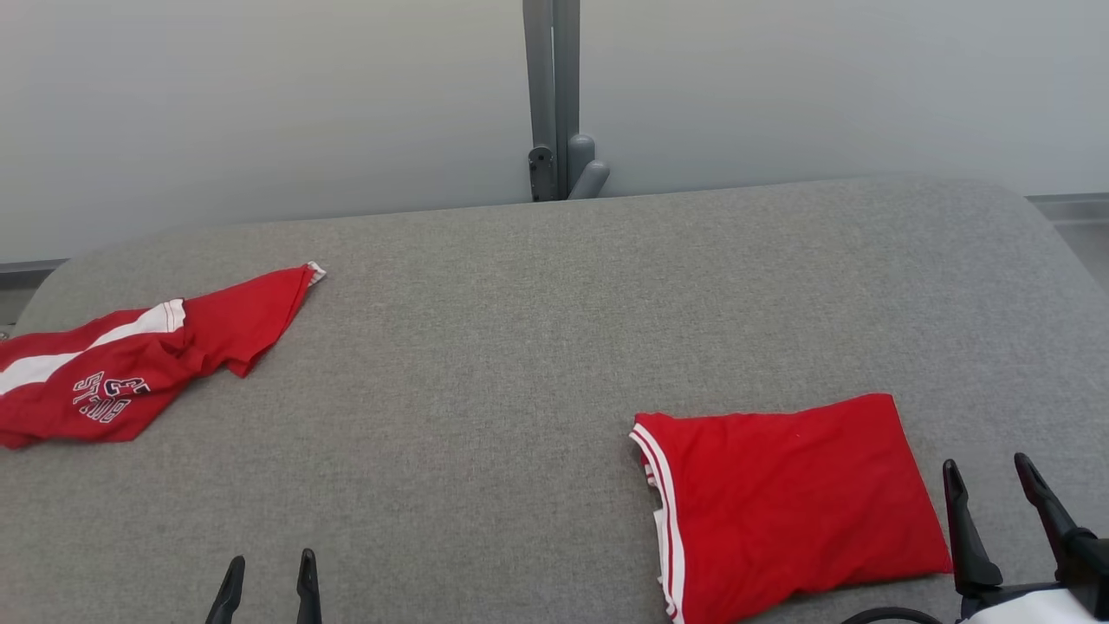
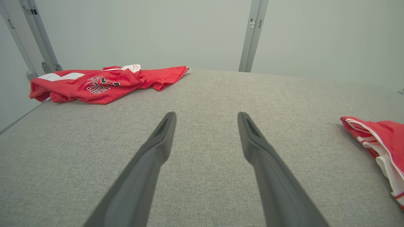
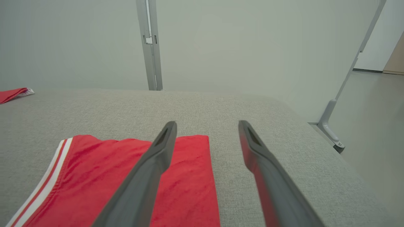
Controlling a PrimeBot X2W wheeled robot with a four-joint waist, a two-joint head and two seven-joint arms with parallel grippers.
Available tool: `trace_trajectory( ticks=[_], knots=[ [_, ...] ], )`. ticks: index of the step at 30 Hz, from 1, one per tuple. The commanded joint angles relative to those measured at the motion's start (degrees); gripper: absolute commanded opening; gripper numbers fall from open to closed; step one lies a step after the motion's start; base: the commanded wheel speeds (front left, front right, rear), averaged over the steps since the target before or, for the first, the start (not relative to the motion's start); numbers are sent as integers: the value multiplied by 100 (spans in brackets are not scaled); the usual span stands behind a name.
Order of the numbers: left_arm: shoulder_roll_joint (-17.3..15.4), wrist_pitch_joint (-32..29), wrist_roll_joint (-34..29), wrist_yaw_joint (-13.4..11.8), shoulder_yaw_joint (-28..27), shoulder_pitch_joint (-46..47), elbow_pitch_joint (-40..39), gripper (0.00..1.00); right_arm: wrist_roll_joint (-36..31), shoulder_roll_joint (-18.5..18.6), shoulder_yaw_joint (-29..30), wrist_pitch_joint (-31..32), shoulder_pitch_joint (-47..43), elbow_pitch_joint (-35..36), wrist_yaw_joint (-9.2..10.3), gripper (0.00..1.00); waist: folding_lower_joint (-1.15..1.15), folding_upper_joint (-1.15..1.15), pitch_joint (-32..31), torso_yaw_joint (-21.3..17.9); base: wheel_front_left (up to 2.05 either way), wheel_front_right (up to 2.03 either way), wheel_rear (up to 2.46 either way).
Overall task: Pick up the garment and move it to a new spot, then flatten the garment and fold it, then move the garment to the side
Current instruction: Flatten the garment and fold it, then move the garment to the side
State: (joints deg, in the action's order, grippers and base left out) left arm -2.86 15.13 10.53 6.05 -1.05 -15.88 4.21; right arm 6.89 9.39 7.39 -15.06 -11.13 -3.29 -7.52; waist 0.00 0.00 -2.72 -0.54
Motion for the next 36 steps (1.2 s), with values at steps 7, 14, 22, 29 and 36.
trace_trajectory(
  ticks=[7,14,22,29,36],
  knots=[
    [-7,-1,-36,45,21,-19,6,100,82,28,-139,-16,65,-95,6,100,0,0,4,99,0,0,0],
    [-6,-1,41,11,35,24,-88,100,817,479,-518,253,499,-952,10,100,0,0,207,15,0,0,0],
    [-7,-1,1,10,257,483,-170,100,2002,1788,-1486,2484,1581,-1348,7,100,0,0,999,68,0,0,0],
    [-8,-1,-76,-37,329,854,-120,100,2998,2145,-2209,2984,2261,-2007,6,100,0,0,1485,269,0,0,0],
    [-8,-1,-97,-40,265,946,-140,100,3741,2108,-2734,3099,2520,-2351,2,55,0,0,1572,314,0,0,0]
  ],
)
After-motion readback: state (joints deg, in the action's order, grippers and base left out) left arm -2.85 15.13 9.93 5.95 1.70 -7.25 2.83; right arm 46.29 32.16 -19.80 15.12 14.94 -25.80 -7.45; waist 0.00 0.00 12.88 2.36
